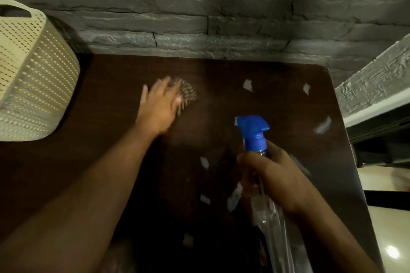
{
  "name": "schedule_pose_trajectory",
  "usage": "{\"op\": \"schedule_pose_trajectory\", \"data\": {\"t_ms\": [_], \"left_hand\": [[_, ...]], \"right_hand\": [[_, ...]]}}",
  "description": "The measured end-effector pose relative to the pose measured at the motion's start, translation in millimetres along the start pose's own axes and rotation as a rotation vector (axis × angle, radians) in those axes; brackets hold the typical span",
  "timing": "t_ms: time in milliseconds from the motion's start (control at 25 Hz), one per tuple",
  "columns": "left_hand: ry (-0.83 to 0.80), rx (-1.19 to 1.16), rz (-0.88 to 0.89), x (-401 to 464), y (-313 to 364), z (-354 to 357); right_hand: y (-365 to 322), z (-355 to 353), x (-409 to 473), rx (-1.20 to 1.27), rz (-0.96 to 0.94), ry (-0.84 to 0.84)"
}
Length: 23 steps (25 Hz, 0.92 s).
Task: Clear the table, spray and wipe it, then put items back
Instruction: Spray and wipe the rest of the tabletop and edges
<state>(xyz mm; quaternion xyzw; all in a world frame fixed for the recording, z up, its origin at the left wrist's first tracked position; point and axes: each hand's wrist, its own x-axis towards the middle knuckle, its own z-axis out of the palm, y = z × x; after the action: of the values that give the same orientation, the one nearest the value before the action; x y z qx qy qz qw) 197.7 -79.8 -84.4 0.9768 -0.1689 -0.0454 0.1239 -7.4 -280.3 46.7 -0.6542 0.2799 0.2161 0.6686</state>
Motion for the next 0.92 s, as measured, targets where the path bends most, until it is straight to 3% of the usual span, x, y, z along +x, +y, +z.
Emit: {"op": "schedule_pose_trajectory", "data": {"t_ms": [80, 200, 280, 360, 440, 520, 640, 720, 760, 920], "left_hand": [[-0.056, 0.058, -0.068, 42, 23, -8], [-0.109, 0.082, 0.264, -30, 74, 11], [-0.094, 0.032, 0.382, -101, 55, 17], [-0.028, 0.033, 0.248, -87, 14, 11], [-0.002, 0.028, -0.035, -16, -9, -3], [-0.06, 0.095, -0.081, 23, 16, -12], [-0.105, 0.066, 0.183, -55, 73, 13], [-0.057, 0.016, 0.29, -123, 61, 18], [-0.037, 0.01, 0.248, -128, 44, 15], [-0.04, 0.004, -0.2, -38, 5, -8]], "right_hand": [[2, -1, -1, -0.002, -0.002, 0.034], [1, -1, -11, -0.02, -0.009, 0.038], [1, -6, -18, -0.026, 0.02, 0.013], [5, -10, -18, -0.025, 0.04, -0.021], [8, -11, -16, -0.036, 0.037, -0.026], [10, -9, -14, -0.045, 0.016, -0.012], [7, -5, -21, -0.07, -0.041, -0.002], [7, -4, -26, -0.075, -0.046, -0.005], [9, -5, -28, -0.066, -0.033, -0.027], [17, -1, -35, -0.067, -0.016, -0.065]]}}
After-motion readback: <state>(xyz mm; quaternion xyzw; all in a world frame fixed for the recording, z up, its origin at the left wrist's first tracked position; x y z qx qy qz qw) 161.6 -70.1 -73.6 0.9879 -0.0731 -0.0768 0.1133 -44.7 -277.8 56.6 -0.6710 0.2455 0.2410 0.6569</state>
